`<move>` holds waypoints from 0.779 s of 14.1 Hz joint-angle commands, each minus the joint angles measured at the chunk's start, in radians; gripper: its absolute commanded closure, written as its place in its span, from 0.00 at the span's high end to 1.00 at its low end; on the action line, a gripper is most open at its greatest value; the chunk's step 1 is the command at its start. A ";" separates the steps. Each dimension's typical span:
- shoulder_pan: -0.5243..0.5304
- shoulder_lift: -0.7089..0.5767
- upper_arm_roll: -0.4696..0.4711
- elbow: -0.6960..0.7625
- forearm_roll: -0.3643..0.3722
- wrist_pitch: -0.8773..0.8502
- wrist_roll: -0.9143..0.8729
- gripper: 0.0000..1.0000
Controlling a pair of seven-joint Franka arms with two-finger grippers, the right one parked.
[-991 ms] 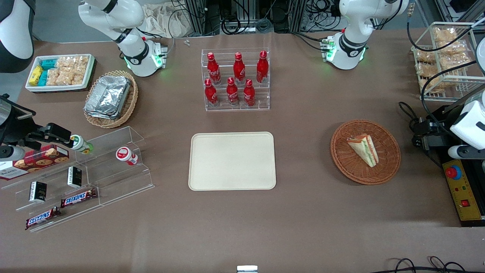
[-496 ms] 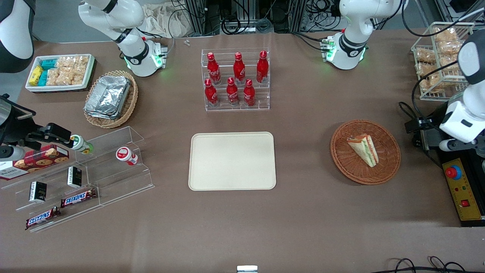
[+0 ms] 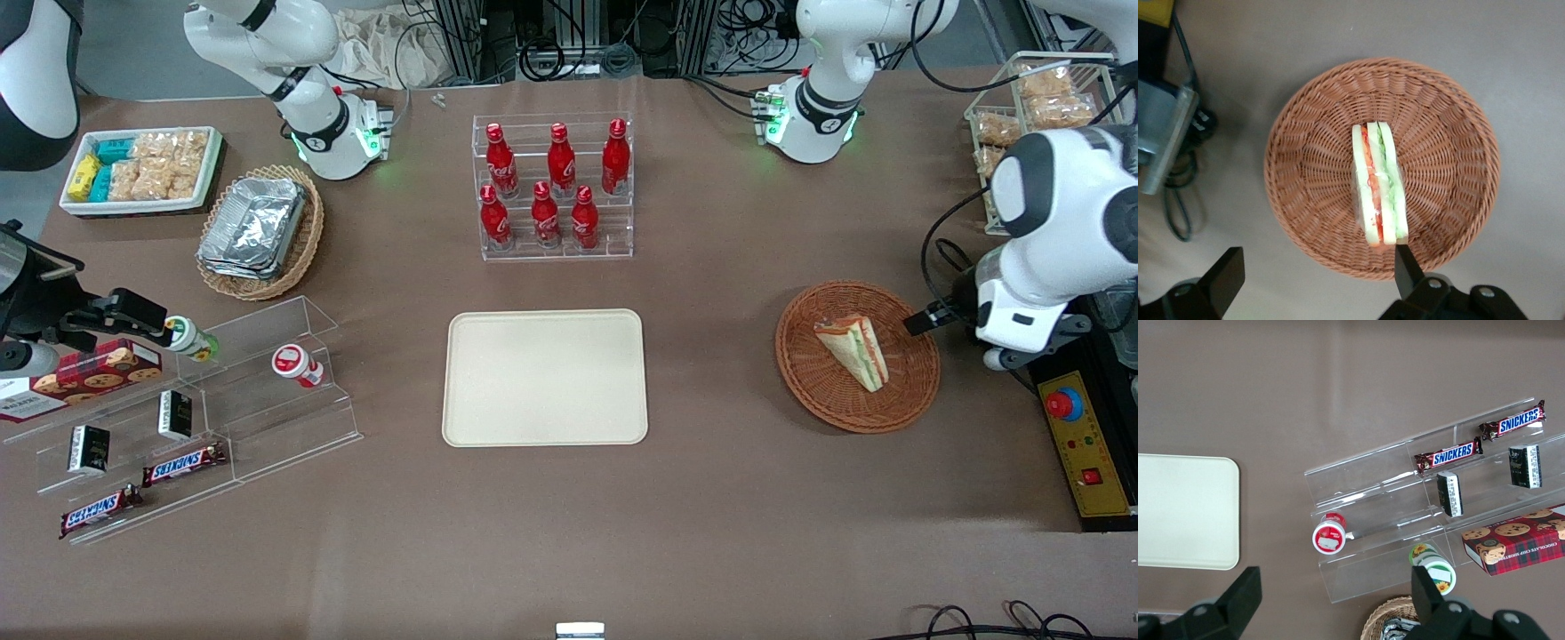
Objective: Place sandwich from basket to tray
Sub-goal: 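Lower the open left gripper onto the wrapped sandwich and close it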
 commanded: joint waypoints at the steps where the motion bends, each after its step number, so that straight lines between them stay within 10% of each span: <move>1: -0.017 0.004 -0.012 -0.081 -0.009 0.098 -0.127 1.00; 11: -0.057 0.147 -0.017 -0.142 -0.010 0.277 -0.298 1.00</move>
